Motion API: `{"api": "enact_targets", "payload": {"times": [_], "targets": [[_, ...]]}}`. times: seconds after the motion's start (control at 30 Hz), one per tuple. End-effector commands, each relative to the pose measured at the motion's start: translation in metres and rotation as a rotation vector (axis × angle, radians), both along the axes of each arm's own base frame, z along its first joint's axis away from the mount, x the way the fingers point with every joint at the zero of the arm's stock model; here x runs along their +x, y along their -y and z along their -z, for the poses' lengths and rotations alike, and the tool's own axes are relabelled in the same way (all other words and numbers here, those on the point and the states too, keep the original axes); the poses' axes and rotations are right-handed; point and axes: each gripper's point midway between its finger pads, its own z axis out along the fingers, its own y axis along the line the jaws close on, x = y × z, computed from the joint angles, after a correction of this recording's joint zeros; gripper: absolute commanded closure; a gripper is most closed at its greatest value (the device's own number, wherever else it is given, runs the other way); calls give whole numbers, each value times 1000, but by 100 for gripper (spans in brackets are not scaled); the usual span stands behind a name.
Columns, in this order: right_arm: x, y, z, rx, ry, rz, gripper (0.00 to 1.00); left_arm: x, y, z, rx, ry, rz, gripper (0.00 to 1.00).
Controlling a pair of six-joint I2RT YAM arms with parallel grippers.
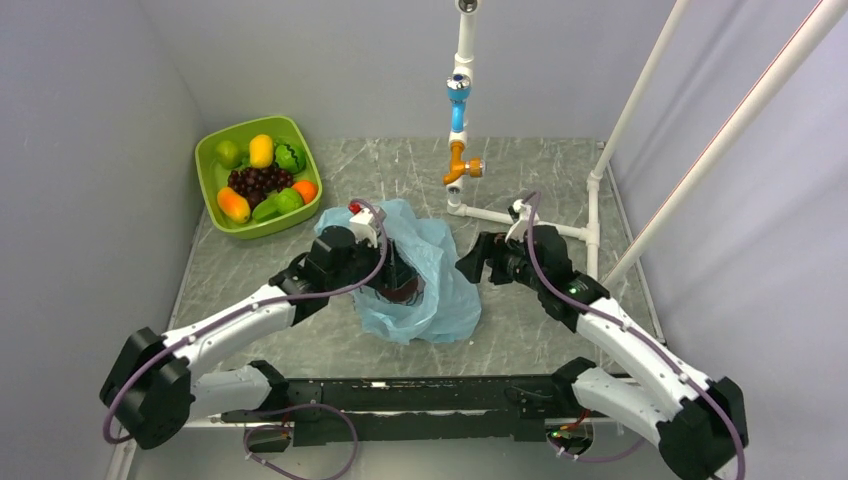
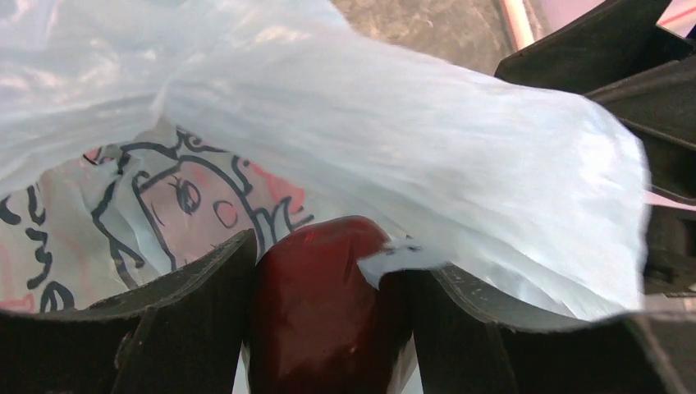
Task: Take the fake fruits out of the plastic bag
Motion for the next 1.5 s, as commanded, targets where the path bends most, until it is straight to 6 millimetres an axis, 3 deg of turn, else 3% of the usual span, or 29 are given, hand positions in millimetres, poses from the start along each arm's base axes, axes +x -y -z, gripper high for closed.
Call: {"api": "enact_targets", "payload": {"times": [0.0,0.23,0.43,0.63,0.77,0.87,0.97,1.03,1.17,1.27,1.4,1.47], "targets": [[-26,-15,-23,8,93,-127,10,-26,-4,-23,-57,-25,61,64],[-46,-48,-34,28,146,-258,8,-66,-32,-30,-72,-54,67,64],[-45,-54,-39,39,154,-263,8,-90,-50,-59,-127,-26,67,63],[-45,-53,-39,4,136,-267,9,-102,-73,-123,-140,117,46,63],[-41,-51,-49,-4,142,-245,9,-95,-104,-176,-58,276,-48,64],[-39,-53,-54,20,134,-229,9,-85,-123,-222,-18,380,-133,71],[-38,-57,-54,55,126,-219,10,-65,-136,-247,66,460,-213,80],[-38,-58,-51,61,112,-212,10,-42,-145,-247,183,476,-266,82],[-39,-56,-45,32,105,-220,11,6,-164,-228,325,408,-371,85],[-38,-49,-43,-8,108,-210,11,51,-188,-213,306,370,-505,86],[-40,-42,-42,-22,132,-200,11,106,-244,-176,264,268,-707,88],[-41,-40,-40,-28,145,-196,10,131,-273,-148,236,201,-769,91]]}}
